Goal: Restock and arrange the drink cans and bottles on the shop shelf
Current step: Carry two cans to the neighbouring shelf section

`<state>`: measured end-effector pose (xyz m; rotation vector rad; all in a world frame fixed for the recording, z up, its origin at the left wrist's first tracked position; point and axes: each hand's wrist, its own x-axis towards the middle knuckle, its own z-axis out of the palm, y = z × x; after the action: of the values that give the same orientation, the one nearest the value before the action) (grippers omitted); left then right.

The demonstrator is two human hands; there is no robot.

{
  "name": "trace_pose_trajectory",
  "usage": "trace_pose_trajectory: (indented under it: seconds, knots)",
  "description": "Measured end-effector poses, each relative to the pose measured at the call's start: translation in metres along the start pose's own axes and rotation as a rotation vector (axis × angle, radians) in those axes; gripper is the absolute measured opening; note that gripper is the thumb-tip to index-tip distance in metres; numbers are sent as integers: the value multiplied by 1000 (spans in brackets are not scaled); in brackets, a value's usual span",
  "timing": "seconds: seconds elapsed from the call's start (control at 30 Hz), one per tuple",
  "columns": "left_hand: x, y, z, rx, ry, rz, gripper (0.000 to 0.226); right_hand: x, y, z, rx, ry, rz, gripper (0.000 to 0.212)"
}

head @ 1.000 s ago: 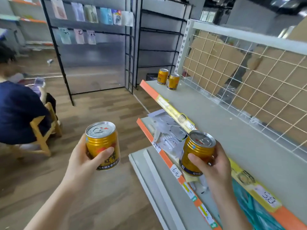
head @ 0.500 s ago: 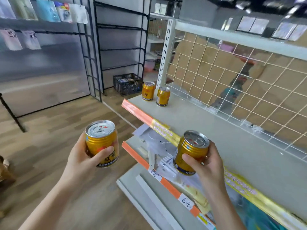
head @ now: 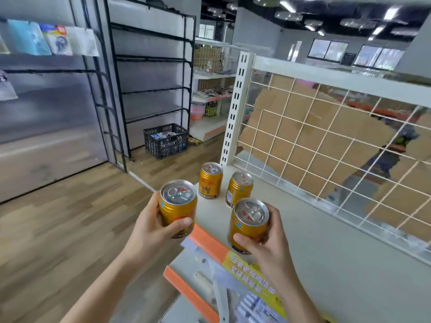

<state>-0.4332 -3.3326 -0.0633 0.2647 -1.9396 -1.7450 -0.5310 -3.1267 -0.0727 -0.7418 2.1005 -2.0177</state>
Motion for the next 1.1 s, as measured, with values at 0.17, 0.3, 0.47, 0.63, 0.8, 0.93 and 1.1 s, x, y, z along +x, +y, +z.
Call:
trace_pose_trajectory:
  seconds: [0.17,0.3,0.47,0.63,0.8,0.93,1.1]
  knots:
    - [64,-30,5,91,-80,3,71,46,27,30,-23,-6,83,70]
    - [94,-55,5,146,-187,-30,74,63,46,49,-54,26,137,74]
    - [109,-79,-6,127,-325,-97,91,70,57,64,-79,100,167,76]
    - [119,-84,-18,149,-395,-71,72,67,60,78,-154,165,191,77]
    - [117,-86,-19,110,-435,-43,67,59,51,90,-232,214,214,86]
    - [114,-87,-27,179,-376,56,72,43,38,88,-374,267,187,72]
    - [110,-65,-36,324,-335,304,66,3,15,63,-723,379,115,50]
